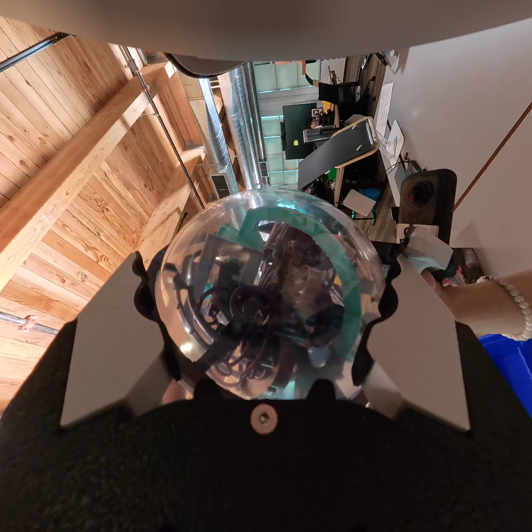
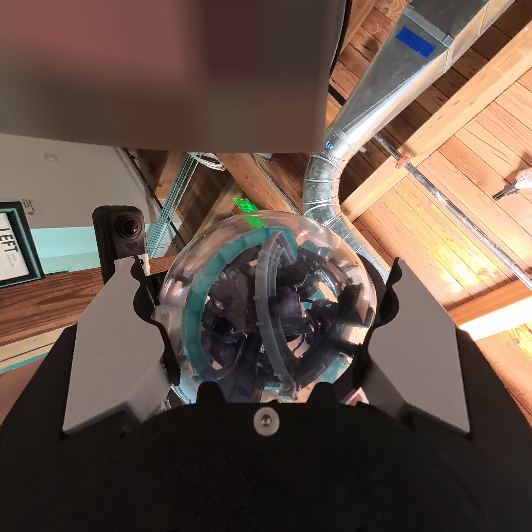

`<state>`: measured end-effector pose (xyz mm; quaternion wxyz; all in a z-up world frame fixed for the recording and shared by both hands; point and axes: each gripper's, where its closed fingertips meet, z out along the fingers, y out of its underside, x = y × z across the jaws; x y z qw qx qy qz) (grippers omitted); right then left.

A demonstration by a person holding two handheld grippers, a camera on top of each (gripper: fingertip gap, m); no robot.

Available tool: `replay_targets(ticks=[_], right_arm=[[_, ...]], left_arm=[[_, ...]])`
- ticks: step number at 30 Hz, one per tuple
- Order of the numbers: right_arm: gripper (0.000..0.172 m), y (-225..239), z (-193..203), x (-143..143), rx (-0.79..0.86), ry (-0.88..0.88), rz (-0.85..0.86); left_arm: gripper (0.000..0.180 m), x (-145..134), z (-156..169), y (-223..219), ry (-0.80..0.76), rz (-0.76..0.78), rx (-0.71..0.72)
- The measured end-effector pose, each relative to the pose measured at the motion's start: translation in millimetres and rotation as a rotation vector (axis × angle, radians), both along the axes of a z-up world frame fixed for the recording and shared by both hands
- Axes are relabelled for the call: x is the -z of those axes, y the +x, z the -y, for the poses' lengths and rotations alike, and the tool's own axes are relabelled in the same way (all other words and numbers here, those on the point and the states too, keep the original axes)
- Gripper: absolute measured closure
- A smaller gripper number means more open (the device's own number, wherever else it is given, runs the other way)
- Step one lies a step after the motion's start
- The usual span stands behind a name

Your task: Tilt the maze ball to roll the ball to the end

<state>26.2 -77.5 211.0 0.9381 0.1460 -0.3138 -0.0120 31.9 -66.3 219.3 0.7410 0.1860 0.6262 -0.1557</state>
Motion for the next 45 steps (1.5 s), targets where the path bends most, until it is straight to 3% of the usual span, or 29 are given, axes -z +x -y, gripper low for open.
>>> replay_targets(ticks=[25,27,29,30,32,39,45], right_arm=[[0.015,22.9,-21.0,6.8,-0.095,-0.086,-0.086],[0.015,43.8,-43.9,1.4,-0.138,-0.139,-0.153],[0.015,87.1,-120.6,-13.9,-0.280,-0.444,-0.293],[0.015,99.8,-150.1,-10.7,-0.282,-0.555,-0.358],[0.015,103.2,-166.0,5.2,-0.215,-0.594,-0.428],[0.014,90.7,-173.3,56.6,-0.121,-0.615,-0.431],[0.014,73.9,-163.8,75.0,-0.047,-0.560,-0.393]], left_arm=[[0.026,9.1,-25.3,19.1,-0.082,-0.081,-0.086],[0.026,5.6,-47.5,34.1,-0.157,-0.134,-0.119],[0.026,-6.6,-120.6,74.3,-0.447,-0.261,-0.246],[0.024,-2.1,-154.2,89.6,-0.596,-0.349,-0.288],[0.024,15.4,-176.9,96.2,-0.681,-0.410,-0.263],[0.024,67.7,-183.2,86.2,-0.674,-0.439,-0.172],[0.023,85.8,-172.2,72.5,-0.592,-0.430,-0.092]])
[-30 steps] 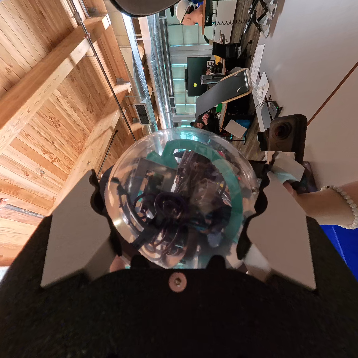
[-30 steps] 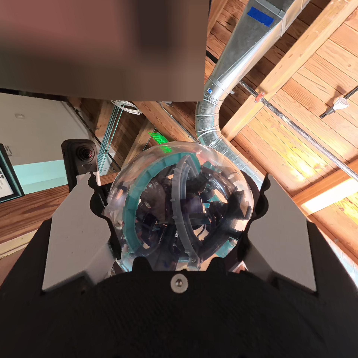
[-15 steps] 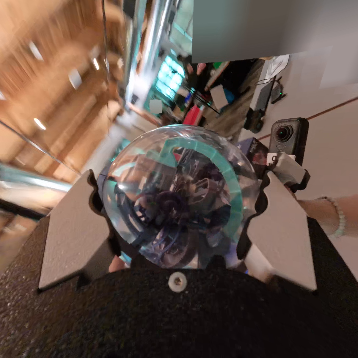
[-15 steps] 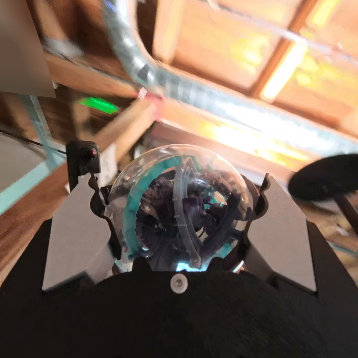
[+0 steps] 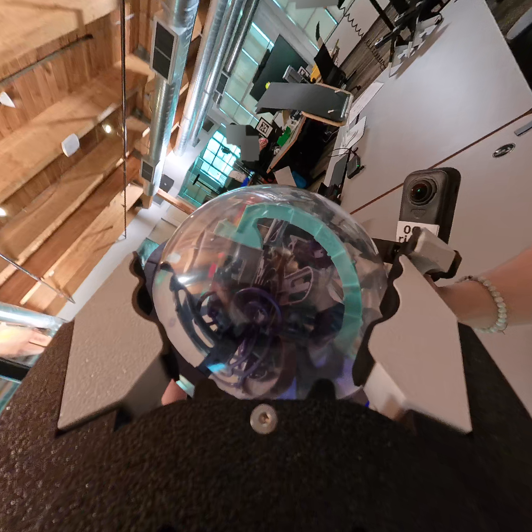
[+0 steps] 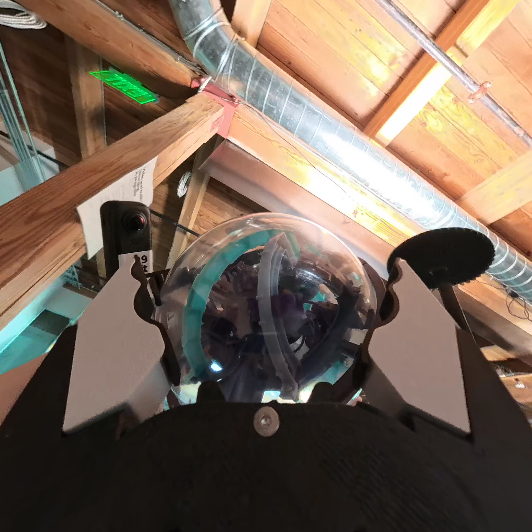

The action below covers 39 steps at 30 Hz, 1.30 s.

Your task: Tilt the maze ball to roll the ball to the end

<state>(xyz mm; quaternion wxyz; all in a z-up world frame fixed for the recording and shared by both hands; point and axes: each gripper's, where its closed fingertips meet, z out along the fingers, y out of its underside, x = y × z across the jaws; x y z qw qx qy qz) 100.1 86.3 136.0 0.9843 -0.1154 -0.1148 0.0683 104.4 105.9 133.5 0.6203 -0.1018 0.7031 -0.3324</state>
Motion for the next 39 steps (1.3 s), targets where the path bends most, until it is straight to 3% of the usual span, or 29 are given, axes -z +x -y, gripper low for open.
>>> replay_targets(ticks=[5,12,16,18,22,24,28,32,39], right_arm=[[0.014,-16.3,5.4,-1.8,0.048,-0.003,0.121],[0.014,-37.7,4.9,4.3,0.059,-0.182,0.420],[0.018,-31.7,15.4,11.4,0.056,-0.236,0.514],[0.022,-23.2,19.3,17.8,0.032,-0.264,0.484],[0.014,-6.2,10.8,48.4,0.206,-0.306,0.416],[0.014,-1.0,15.2,57.5,0.206,-0.310,0.369],[0.014,4.9,11.1,68.4,0.234,-0.345,0.350],[0.014,0.3,10.2,65.2,0.275,-0.327,0.422],[0.016,-33.9,23.4,37.5,0.376,-0.165,0.646]], left_arm=[[0.024,-2.9,9.1,-14.2,0.061,0.085,0.051],[0.025,3.0,16.8,-33.3,0.045,0.084,0.210],[0.025,8.8,22.0,-28.0,-0.075,0.112,0.326],[0.026,15.7,20.2,-22.4,-0.147,0.122,0.390],[0.026,37.0,15.5,-3.3,-0.360,0.128,0.487],[0.025,44.7,11.0,1.8,-0.510,0.124,0.540],[0.025,53.5,2.8,6.4,-0.651,0.149,0.598],[0.026,52.2,-0.3,5.7,-0.686,0.188,0.621],[0.034,21.1,10.5,-30.4,-0.671,0.329,0.777]])
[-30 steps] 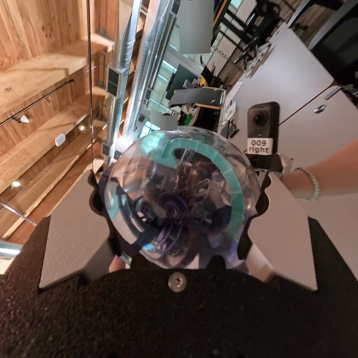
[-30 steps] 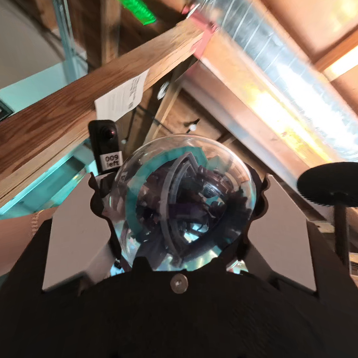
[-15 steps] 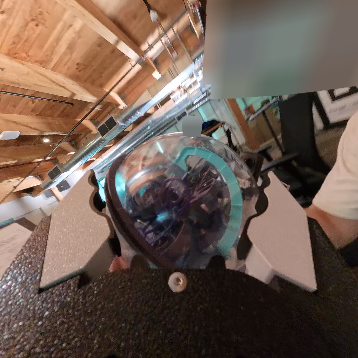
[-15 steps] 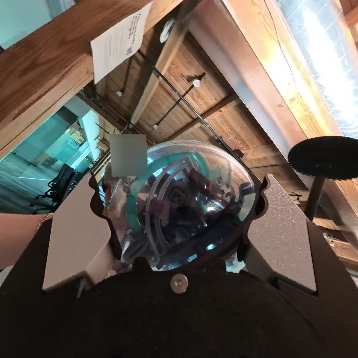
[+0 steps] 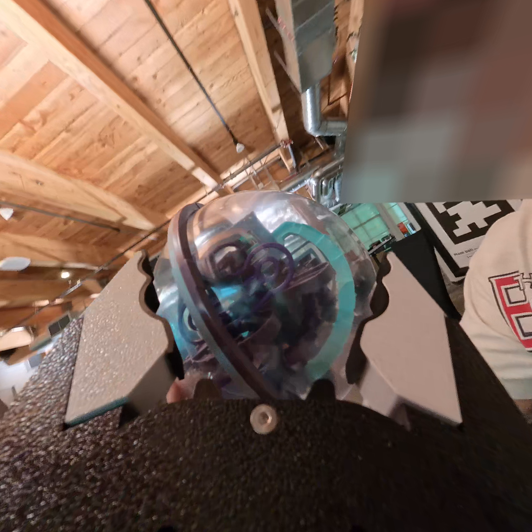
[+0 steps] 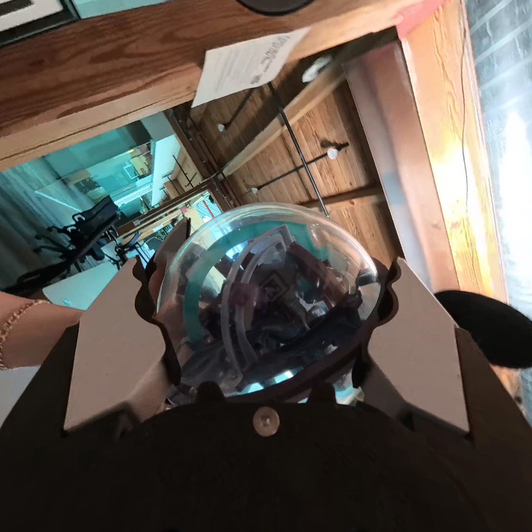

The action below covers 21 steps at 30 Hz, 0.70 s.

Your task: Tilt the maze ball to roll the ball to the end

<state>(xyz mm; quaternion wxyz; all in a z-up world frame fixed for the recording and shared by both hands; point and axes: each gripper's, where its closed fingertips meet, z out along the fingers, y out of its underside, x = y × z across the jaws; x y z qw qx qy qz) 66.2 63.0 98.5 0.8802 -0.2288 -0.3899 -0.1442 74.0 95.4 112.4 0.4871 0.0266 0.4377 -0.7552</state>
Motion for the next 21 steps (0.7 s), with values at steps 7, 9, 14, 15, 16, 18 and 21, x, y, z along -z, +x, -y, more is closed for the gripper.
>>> replay_targets(ticks=[7,9,14,15,16,18,21], right_arm=[[0.015,-30.4,-0.3,-19.6,0.038,0.078,0.176],[0.015,-36.0,-0.2,-25.5,0.029,0.085,0.195],[0.015,-54.9,3.6,-42.5,0.025,0.132,0.253],[0.015,-57.6,3.7,-47.2,0.026,0.139,0.255],[0.015,-59.6,3.7,-51.8,0.025,0.146,0.255],[0.015,-62.0,3.3,-58.8,0.020,0.162,0.262],[0.015,-62.4,3.4,-67.6,0.012,0.176,0.257]], left_arm=[[0.032,-24.7,2.1,-31.3,0.030,0.124,0.003],[0.032,-30.8,2.2,-37.7,0.035,0.145,-0.005],[0.033,-48.9,5.1,-59.3,0.042,0.227,0.003],[0.034,-53.6,5.0,-62.8,0.037,0.239,0.007],[0.034,-58.3,4.7,-65.7,0.032,0.249,0.010],[0.034,-65.8,4.5,-69.3,0.037,0.266,0.006],[0.034,-74.9,5.3,-70.8,0.053,0.272,-0.013]])
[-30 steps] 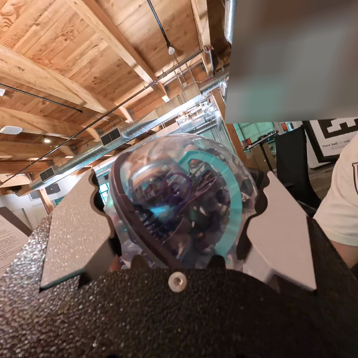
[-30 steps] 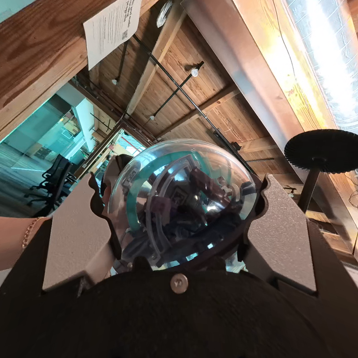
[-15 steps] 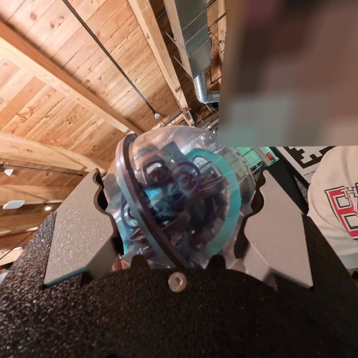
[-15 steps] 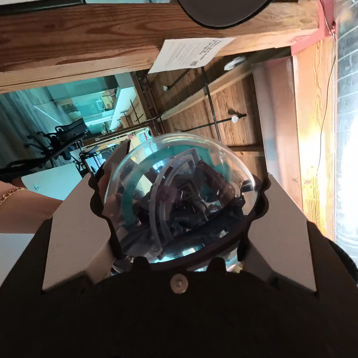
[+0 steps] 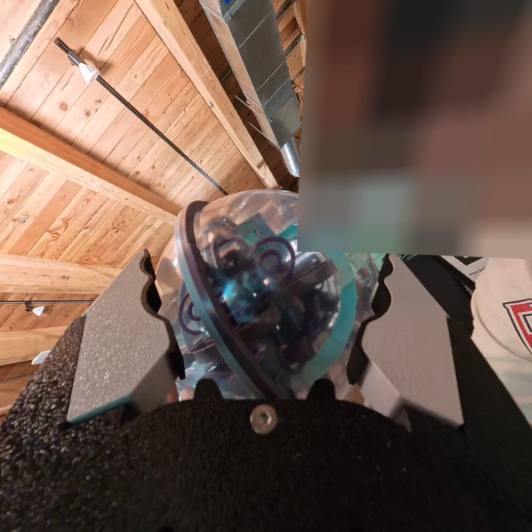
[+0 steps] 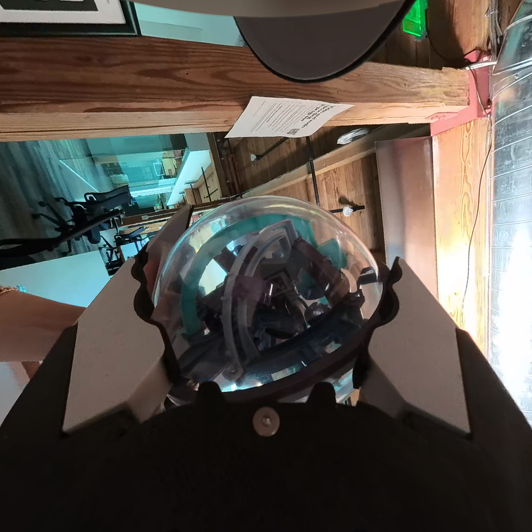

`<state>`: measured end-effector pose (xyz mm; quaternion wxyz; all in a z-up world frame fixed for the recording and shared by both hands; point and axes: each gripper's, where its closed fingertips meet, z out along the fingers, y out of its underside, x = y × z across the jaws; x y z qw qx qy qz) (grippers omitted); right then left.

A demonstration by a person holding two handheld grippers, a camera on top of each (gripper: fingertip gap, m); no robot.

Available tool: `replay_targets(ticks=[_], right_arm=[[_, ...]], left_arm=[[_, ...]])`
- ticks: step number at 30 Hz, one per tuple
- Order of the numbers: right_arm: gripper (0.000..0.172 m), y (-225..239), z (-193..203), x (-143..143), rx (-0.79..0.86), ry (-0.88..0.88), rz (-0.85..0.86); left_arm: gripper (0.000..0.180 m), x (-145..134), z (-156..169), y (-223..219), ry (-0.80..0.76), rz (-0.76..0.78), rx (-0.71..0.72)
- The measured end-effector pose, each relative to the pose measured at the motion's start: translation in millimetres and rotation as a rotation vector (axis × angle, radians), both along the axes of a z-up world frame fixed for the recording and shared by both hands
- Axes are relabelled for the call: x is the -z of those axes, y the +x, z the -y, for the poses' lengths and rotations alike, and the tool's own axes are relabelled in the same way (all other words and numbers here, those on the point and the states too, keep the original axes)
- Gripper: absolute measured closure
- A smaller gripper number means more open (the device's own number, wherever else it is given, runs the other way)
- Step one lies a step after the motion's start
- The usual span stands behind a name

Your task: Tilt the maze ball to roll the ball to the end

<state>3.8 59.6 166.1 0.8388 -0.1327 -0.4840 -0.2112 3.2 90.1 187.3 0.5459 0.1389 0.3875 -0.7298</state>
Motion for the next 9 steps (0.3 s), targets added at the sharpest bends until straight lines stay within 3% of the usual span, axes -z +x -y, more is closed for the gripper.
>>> replay_targets(ticks=[9], right_arm=[[0.020,20.8,-0.9,-17.7,-0.068,-0.073,-0.155]], left_arm=[[0.031,-26.2,-6.0,7.9,-0.131,-0.145,-0.032]])
